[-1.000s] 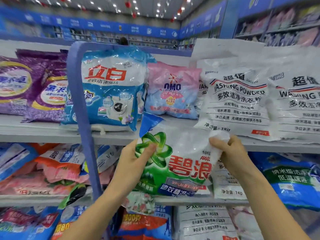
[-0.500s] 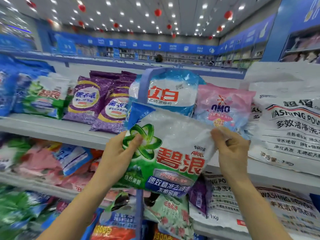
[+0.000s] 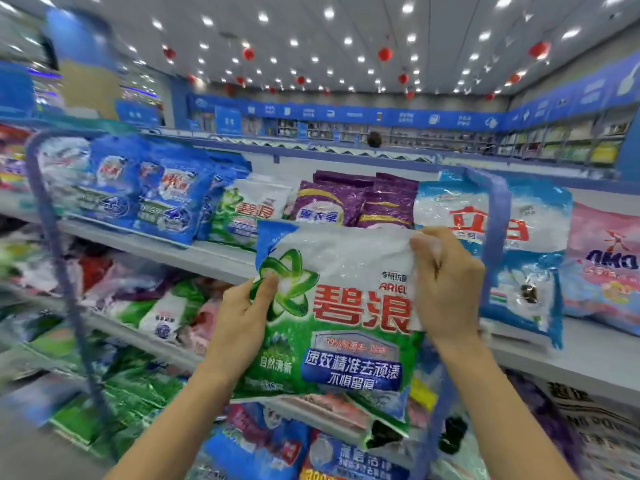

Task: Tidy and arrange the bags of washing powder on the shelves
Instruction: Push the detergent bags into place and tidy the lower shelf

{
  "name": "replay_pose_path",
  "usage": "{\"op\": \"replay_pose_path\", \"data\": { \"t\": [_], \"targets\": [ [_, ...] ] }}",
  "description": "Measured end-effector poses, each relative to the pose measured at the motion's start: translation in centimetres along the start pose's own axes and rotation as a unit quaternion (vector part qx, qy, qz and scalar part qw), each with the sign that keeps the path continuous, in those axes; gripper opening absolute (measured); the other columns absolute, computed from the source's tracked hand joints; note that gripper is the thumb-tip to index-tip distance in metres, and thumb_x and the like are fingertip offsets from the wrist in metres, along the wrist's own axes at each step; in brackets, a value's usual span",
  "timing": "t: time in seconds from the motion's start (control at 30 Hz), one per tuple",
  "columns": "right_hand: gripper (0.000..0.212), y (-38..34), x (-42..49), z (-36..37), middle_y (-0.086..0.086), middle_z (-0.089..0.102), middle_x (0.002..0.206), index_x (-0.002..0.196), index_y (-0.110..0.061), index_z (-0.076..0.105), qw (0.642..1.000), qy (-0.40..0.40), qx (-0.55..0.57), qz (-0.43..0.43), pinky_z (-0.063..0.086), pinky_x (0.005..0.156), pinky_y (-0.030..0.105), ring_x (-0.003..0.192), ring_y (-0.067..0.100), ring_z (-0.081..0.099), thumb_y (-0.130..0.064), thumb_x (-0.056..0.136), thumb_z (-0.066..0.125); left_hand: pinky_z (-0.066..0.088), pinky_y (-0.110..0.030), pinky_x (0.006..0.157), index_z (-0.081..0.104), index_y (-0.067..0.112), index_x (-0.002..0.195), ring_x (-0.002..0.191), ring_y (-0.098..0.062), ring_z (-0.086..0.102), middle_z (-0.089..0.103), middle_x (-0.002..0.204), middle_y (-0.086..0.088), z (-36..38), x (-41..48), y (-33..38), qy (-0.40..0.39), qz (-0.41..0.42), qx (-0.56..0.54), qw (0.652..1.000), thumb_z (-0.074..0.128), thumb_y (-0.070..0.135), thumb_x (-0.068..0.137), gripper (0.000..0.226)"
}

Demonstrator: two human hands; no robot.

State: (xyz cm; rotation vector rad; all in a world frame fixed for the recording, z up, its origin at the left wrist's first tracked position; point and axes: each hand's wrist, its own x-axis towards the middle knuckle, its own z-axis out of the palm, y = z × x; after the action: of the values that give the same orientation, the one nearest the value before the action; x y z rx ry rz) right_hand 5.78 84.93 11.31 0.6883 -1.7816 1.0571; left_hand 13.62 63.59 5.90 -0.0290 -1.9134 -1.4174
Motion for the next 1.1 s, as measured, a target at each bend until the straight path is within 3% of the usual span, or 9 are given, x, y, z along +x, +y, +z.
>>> {"op": "replay_pose_path", "data": {
  "t": [0.17,0.33,0.47,0.57,0.67,0.83,0.97,1.03,1.1],
  "targets": [
    [0.044,-3.8,-0.6,5.8,-0.01,0.069,0.088,0.088,-0.032,0.063,0.914,-0.114,0.27,0.281,0.047,0.065,0.026,0.07,-0.003,0.063,-0.07,0.076,0.042,0.021,-0.019,0.045,0.038,0.004,0.063,0.048,-0.009,0.026,0.027,0.052,0.001,-6.1,2.4,-1.9,0.088,-0.026,0.009,0.996,0.041,0.065,0.08,0.064],
    [0.072,-5.8,-4.5,12.0,-0.014,0.057,0.126,0.126,-0.032,0.052,0.869,-0.265,0.27,0.319,0.036,0.105,0.033,0.123,0.008,0.05,-0.08,0.075,0.032,0.015,-0.016,0.038,0.027,0.017,0.059,0.038,-0.003,0.017,0.021,0.04,0.011,-9.8,5.6,-2.5,0.151,-0.018,-0.023,0.988,0.041,0.056,0.086,0.049],
    [0.058,-6.7,-3.6,16.0,-0.024,0.061,0.102,0.113,-0.035,0.056,0.929,-0.202,0.2,0.237,0.039,0.079,0.005,0.091,-0.017,0.054,-0.072,0.08,0.026,0.015,-0.013,0.036,0.024,0.02,0.057,0.034,-0.002,0.021,0.023,0.036,0.012,-10.9,8.6,-4.0,0.166,-0.013,-0.021,0.986,0.039,0.051,0.091,0.049],
    [0.045,-5.5,-2.2,18.0,-0.005,0.059,0.069,0.093,-0.031,0.055,0.959,-0.162,0.144,0.18,0.035,0.054,0.017,0.06,0.001,0.052,-0.065,0.087,0.027,0.016,-0.014,0.037,0.025,0.019,0.057,0.036,-0.003,0.022,0.023,0.041,0.012,-11.4,11.4,-5.8,0.162,-0.008,-0.009,0.987,0.037,0.055,0.089,0.049],
    [0.069,-4.1,-0.5,20.2,0.008,0.051,0.058,0.098,-0.014,0.055,0.972,-0.164,0.103,0.133,0.031,0.047,0.028,0.05,0.014,0.044,-0.073,0.083,0.022,0.016,-0.015,0.038,0.025,0.02,0.056,0.035,-0.003,0.023,0.023,0.039,0.011,-11.4,14.5,-7.7,0.153,-0.005,-0.001,0.988,0.037,0.045,0.096,0.05],
    [0.099,-2.0,2.7,23.6,0.006,0.06,0.065,0.12,-0.004,0.051,0.974,-0.183,0.078,0.105,0.043,0.049,0.034,0.052,0.012,0.051,-0.084,0.073,0.015,0.025,-0.014,0.038,0.028,0.019,0.056,0.034,0.001,0.029,0.029,0.047,0.008,-11.2,20.0,-9.8,0.154,-0.001,0.029,0.988,0.037,0.048,0.096,0.05],
    [0.069,-0.5,3.6,26.1,0.014,0.067,0.082,0.122,-0.013,0.049,0.971,-0.175,0.11,0.119,0.051,0.061,0.049,0.07,0.029,0.063,-0.066,0.082,0.029,0.036,-0.025,0.056,0.043,0.018,0.062,0.049,-0.005,0.042,0.044,0.054,0.009,-11.0,23.7,-12.0,0.108,-0.035,-0.003,0.993,0.036,0.065,0.083,0.051],
    [0.062,0.1,3.5,27.3,0.007,0.068,0.086,0.123,-0.016,0.049,0.97,-0.184,0.092,0.132,0.053,0.066,0.041,0.077,0.019,0.065,-0.06,0.084,0.03,0.045,-0.032,0.069,0.057,0.02,0.082,0.073,-0.012,0.057,0.06,0.076,0.006,-11.0,25.5,-13.1,0.084,-0.057,-0.023,0.995,0.038,0.061,0.089,0.046],
    [0.057,0.4,3.3,28.5,-0.014,0.064,0.091,0.122,-0.02,0.049,0.96,-0.206,0.105,0.156,0.047,0.066,0.011,0.083,-0.006,0.06,-0.059,0.085,0.031,0.05,-0.026,0.076,0.053,0.021,0.103,0.092,-0.01,0.062,0.062,0.093,0.008,-11.0,27.3,-14.1,0.073,-0.058,-0.052,0.994,0.041,0.05,0.095,0.032]
  ]
}}
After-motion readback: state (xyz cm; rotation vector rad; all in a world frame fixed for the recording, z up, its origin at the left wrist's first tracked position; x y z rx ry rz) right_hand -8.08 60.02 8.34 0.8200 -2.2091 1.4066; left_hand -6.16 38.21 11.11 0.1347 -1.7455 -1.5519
